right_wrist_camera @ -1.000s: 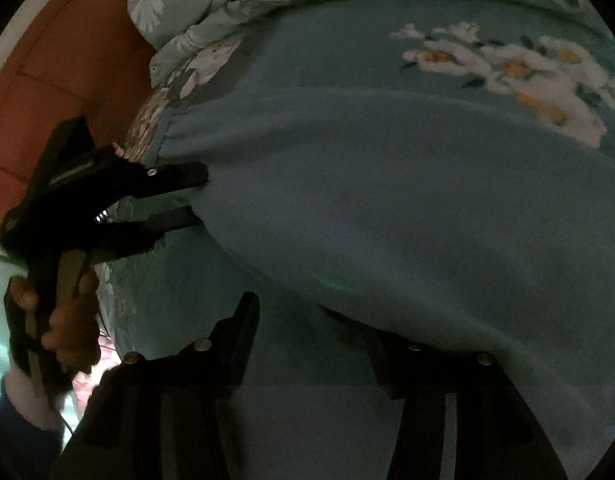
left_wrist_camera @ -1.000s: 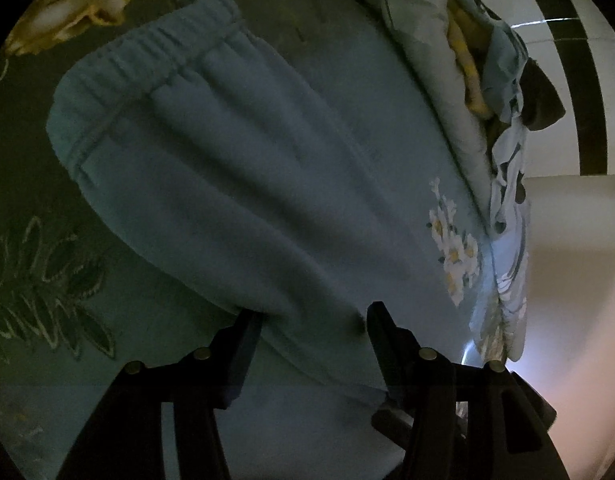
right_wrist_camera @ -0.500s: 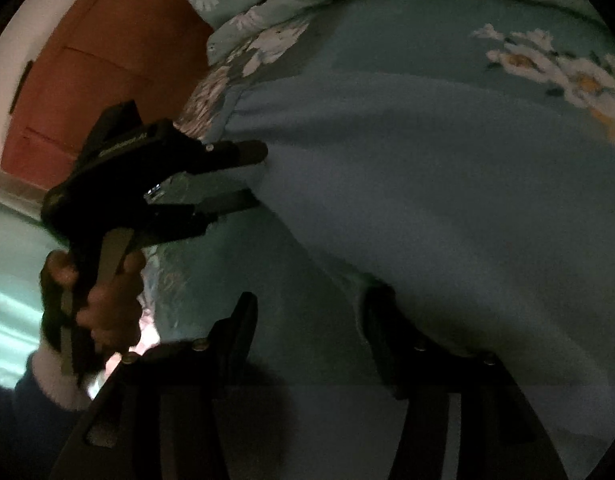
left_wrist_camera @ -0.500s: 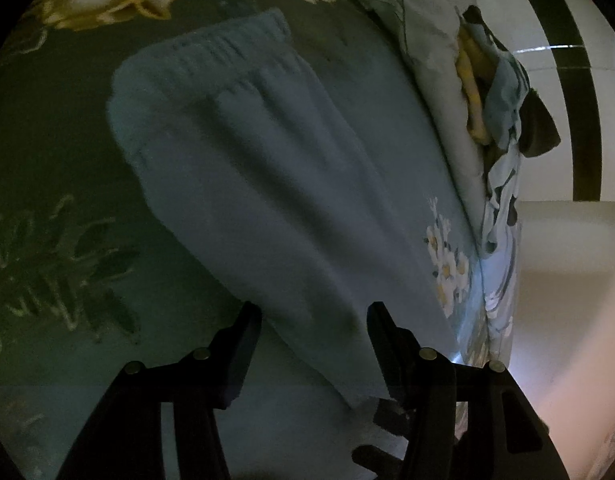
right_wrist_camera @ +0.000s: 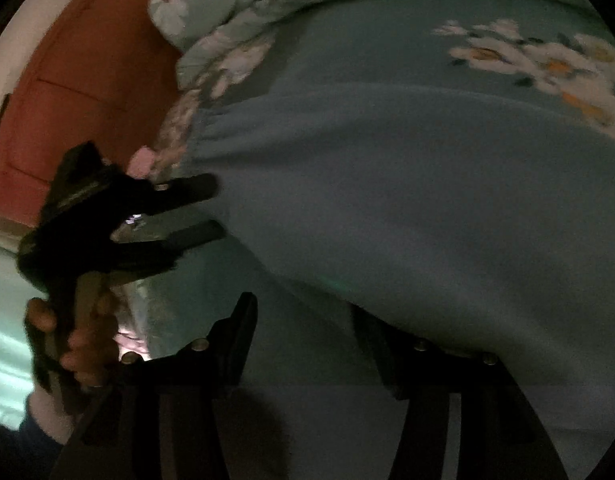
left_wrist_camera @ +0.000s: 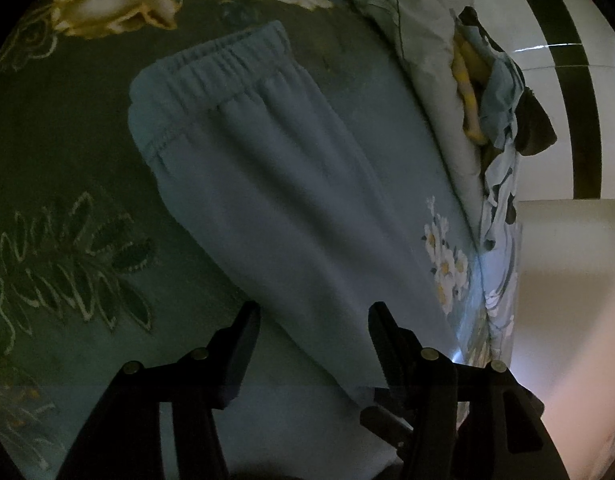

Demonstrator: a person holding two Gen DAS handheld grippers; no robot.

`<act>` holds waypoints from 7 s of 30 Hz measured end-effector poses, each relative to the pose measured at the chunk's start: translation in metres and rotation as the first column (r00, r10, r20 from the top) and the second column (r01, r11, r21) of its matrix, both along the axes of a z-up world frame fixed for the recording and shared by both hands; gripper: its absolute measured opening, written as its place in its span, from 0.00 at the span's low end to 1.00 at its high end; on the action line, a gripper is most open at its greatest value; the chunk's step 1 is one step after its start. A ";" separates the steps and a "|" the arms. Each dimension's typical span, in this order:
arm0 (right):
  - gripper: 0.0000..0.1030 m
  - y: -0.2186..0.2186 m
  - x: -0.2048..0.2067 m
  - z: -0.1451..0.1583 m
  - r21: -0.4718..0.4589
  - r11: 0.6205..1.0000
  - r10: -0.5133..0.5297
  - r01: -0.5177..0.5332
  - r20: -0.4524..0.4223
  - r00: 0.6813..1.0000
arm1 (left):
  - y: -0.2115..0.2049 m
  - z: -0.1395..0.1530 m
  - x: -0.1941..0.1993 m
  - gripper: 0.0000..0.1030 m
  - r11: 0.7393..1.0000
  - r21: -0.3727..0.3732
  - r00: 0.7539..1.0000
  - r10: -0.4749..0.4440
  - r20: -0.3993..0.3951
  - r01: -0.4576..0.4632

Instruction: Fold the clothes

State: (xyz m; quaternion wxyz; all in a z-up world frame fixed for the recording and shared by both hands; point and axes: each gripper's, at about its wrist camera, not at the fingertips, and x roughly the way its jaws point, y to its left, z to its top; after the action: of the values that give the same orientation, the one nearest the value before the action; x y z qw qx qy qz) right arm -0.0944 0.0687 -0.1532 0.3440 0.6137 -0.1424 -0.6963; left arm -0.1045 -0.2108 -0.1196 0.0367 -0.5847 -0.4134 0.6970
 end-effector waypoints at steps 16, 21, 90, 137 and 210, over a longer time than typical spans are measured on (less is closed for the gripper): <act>0.56 0.048 0.013 0.038 -0.064 0.998 -0.011 0.009 -0.033 0.999 | 0.019 0.012 -0.008 0.60 0.996 -0.041 0.997 -0.083 -0.010 0.082; 0.56 0.093 -0.004 0.031 0.051 0.978 -0.200 0.201 -0.024 0.980 | 0.060 0.018 -0.014 0.61 0.976 -0.050 0.977 -0.213 -0.008 0.213; 0.10 0.180 -0.044 0.087 -0.085 0.843 -0.538 0.532 -0.113 0.835 | -0.019 0.038 0.049 0.61 0.976 -0.192 0.993 0.113 0.016 -0.107; 0.28 0.058 -0.035 0.030 0.009 0.961 -0.277 0.277 0.001 0.961 | -0.070 -0.022 -0.021 0.61 0.946 -0.239 0.970 0.237 0.057 -0.218; 0.48 0.156 -0.053 0.020 0.014 0.923 -0.384 0.385 -0.022 0.923 | 0.150 0.007 -0.002 0.61 0.911 -0.368 0.982 -0.177 0.062 0.187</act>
State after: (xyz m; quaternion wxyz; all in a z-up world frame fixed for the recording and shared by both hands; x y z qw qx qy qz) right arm -0.1471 0.2249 -0.1330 0.1965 0.5705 -0.2505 -0.7571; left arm -0.1064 -0.0607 -0.1128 -0.0156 -0.6264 -0.2179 0.7483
